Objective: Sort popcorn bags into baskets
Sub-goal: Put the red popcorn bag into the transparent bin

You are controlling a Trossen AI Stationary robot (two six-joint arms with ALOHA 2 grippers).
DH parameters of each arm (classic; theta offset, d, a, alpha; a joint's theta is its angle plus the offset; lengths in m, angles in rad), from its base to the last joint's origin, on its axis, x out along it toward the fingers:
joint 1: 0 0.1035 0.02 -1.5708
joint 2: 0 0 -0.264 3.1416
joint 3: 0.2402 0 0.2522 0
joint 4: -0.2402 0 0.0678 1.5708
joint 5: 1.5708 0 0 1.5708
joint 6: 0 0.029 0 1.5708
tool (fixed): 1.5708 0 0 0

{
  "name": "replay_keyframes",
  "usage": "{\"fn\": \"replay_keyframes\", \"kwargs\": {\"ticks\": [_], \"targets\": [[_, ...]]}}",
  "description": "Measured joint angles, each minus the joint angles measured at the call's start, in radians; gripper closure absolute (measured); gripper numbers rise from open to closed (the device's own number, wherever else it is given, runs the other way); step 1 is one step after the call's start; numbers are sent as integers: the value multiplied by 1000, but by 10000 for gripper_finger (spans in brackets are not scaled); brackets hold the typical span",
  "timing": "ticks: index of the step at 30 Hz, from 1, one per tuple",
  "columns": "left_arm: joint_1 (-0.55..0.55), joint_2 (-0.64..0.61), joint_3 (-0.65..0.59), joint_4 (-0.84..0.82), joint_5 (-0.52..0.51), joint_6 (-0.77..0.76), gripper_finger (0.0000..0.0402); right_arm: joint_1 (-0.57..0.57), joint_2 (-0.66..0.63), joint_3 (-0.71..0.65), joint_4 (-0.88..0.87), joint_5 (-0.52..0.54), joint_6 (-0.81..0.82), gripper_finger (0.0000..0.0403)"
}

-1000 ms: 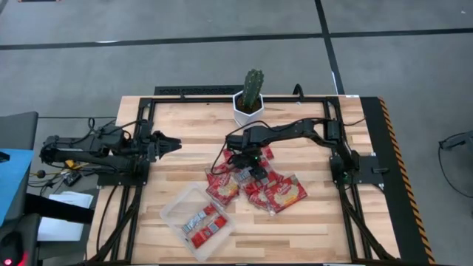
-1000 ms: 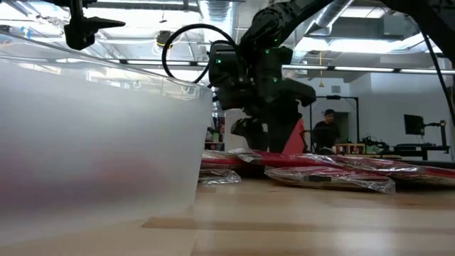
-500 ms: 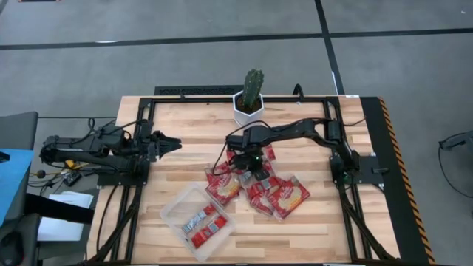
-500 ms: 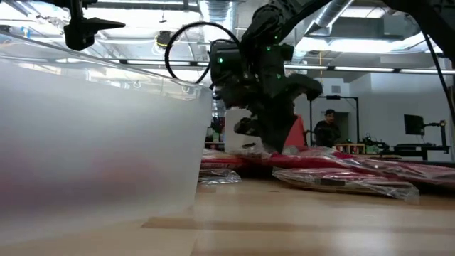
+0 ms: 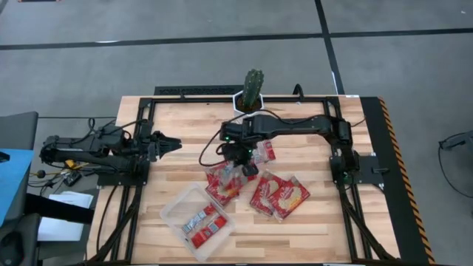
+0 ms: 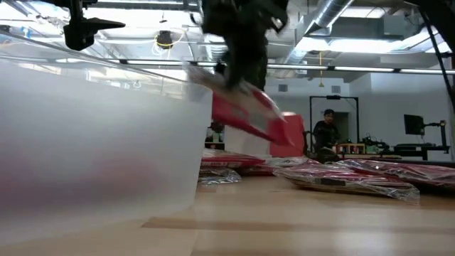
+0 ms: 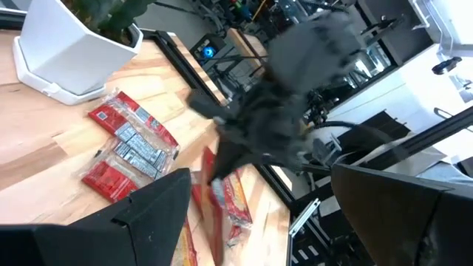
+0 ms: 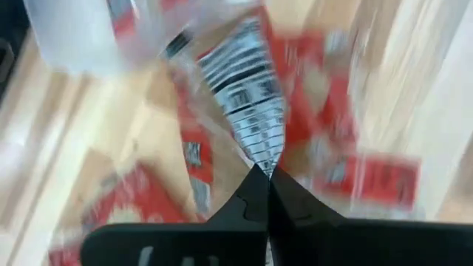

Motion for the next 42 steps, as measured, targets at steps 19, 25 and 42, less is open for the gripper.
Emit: {"fn": "replay_keyframes", "kwargs": {"ticks": [19, 25, 42], "targets": [[0, -10, 15, 27, -27, -15, 86, 189, 28, 120, 558, 63, 95, 395], [0, -20, 86, 9, -26, 16, 86, 201, 80, 119, 626, 55, 92, 392], [0, -26, 138, -38, -27, 52, 86, 202, 229, 118, 723, -5, 85, 391]]}}
